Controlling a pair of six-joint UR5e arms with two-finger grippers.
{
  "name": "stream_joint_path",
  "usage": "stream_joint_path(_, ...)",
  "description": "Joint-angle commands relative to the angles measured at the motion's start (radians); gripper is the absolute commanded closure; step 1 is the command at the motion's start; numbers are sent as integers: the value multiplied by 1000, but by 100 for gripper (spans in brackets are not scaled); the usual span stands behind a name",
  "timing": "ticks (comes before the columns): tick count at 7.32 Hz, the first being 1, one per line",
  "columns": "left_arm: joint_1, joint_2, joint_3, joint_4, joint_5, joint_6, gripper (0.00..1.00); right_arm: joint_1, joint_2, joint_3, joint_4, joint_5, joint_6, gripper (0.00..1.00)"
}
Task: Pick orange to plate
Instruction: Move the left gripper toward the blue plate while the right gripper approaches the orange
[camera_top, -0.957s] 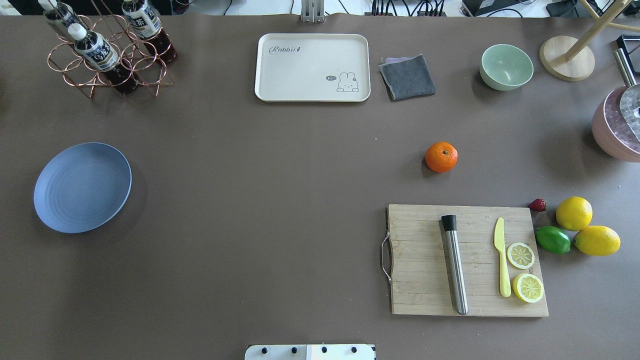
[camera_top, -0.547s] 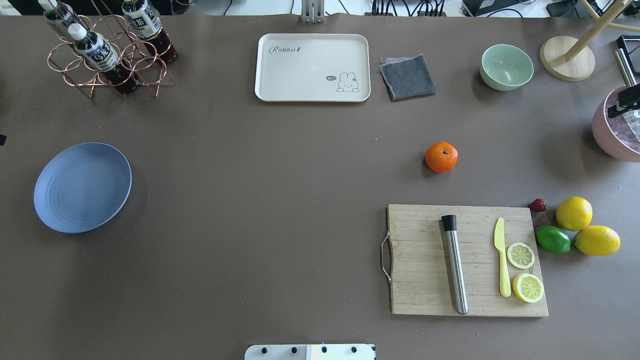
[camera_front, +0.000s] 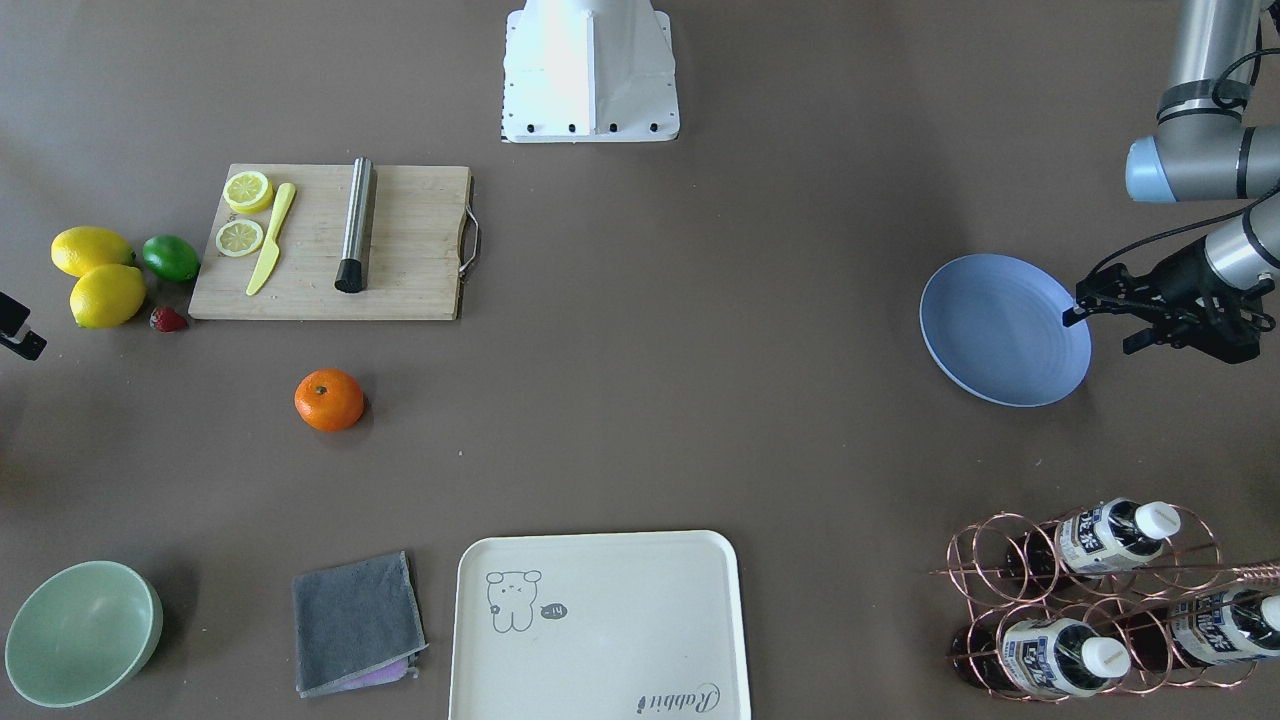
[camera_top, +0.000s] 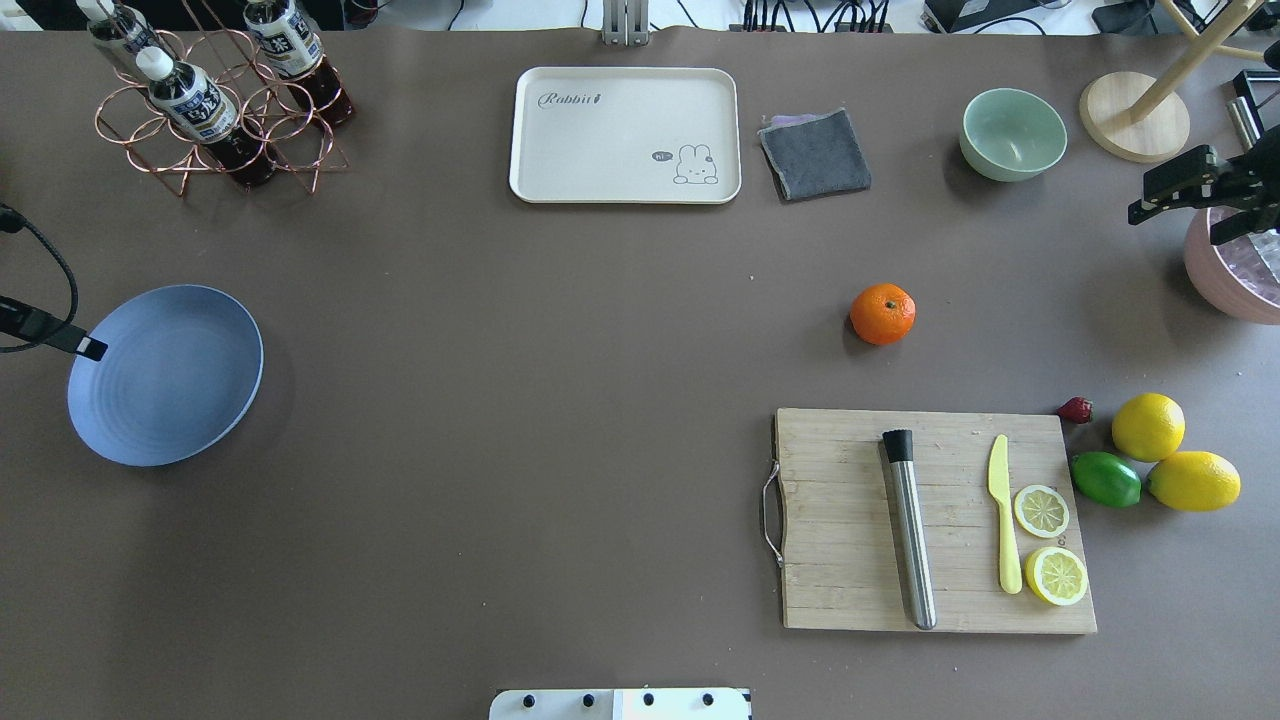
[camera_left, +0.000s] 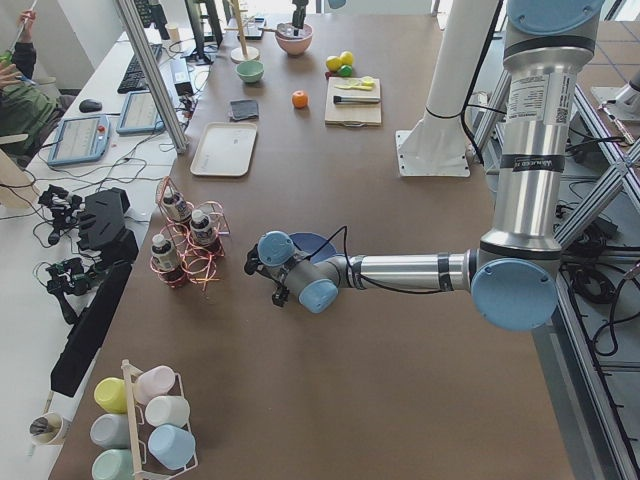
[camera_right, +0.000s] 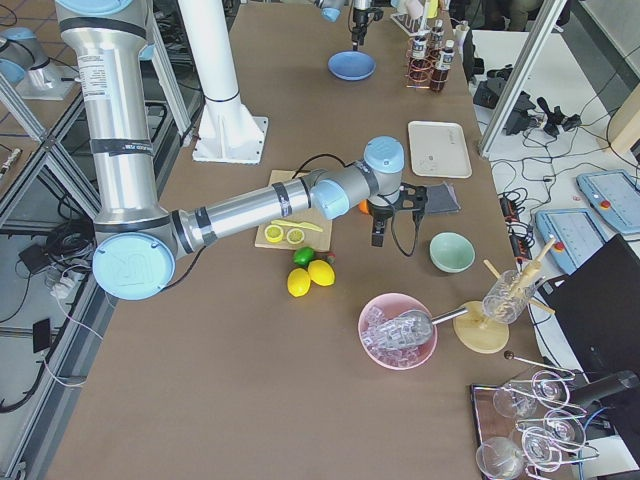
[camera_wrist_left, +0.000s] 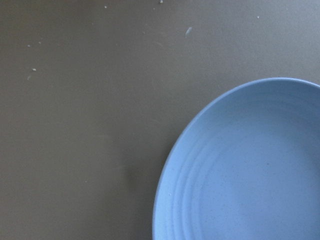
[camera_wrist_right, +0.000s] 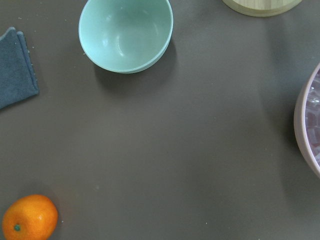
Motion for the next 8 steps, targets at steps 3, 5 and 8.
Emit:
stream_joint_path(3, 34, -15, 25, 0, 0, 1, 25, -58, 48, -3, 3, -34, 70, 0)
stream_joint_path(5, 34, -17, 35, 0, 0, 7, 89, -83, 69, -6, 3, -54, 102, 0)
stream_joint_path(8, 32, -30, 54, 3, -8, -63, 100, -109, 79, -4, 5, -74, 130, 0)
